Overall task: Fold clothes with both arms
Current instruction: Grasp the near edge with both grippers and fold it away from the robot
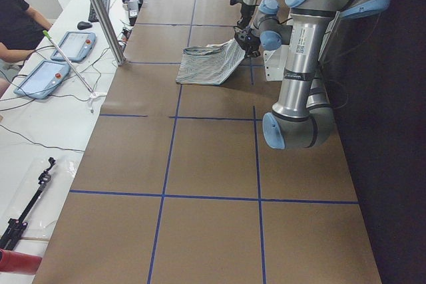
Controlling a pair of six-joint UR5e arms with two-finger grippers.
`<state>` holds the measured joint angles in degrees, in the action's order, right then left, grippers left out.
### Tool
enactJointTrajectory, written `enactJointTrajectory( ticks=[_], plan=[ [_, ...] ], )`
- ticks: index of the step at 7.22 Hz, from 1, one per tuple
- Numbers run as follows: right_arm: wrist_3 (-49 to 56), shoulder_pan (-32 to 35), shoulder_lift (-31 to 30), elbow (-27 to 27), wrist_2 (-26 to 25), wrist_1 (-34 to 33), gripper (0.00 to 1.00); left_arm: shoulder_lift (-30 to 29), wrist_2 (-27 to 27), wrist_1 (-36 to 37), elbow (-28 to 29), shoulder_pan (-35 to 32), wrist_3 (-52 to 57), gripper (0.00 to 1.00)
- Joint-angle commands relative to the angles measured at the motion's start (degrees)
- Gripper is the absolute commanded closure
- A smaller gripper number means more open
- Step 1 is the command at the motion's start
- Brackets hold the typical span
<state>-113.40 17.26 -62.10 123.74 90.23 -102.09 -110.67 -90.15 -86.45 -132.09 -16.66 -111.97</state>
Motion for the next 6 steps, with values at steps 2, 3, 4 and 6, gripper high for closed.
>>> enactJointTrajectory(
  ticks=[2,3,4,6],
  plan=[
    [5.53,13.47,4.97,-13.4,8.44,9.32,1.0,-8.42,-0.38,-0.81,12.88,-9.34,10.51,1.0],
    [6.25,15.68,6.27,-17.79,10.13,11.71,1.0,-9.3,-0.2,-2.39,16.48,-10.92,12.28,1.0],
    [6.35,16.74,9.25,-23.05,10.23,13.04,1.0,-12.61,-0.2,-3.01,21.65,-12.94,14.65,1.0],
    [8.78,20.42,13.92,-32.9,13.98,15.94,1.0,-17.11,0.06,-6.68,31.5,-16.98,21.66,1.0]
  ],
)
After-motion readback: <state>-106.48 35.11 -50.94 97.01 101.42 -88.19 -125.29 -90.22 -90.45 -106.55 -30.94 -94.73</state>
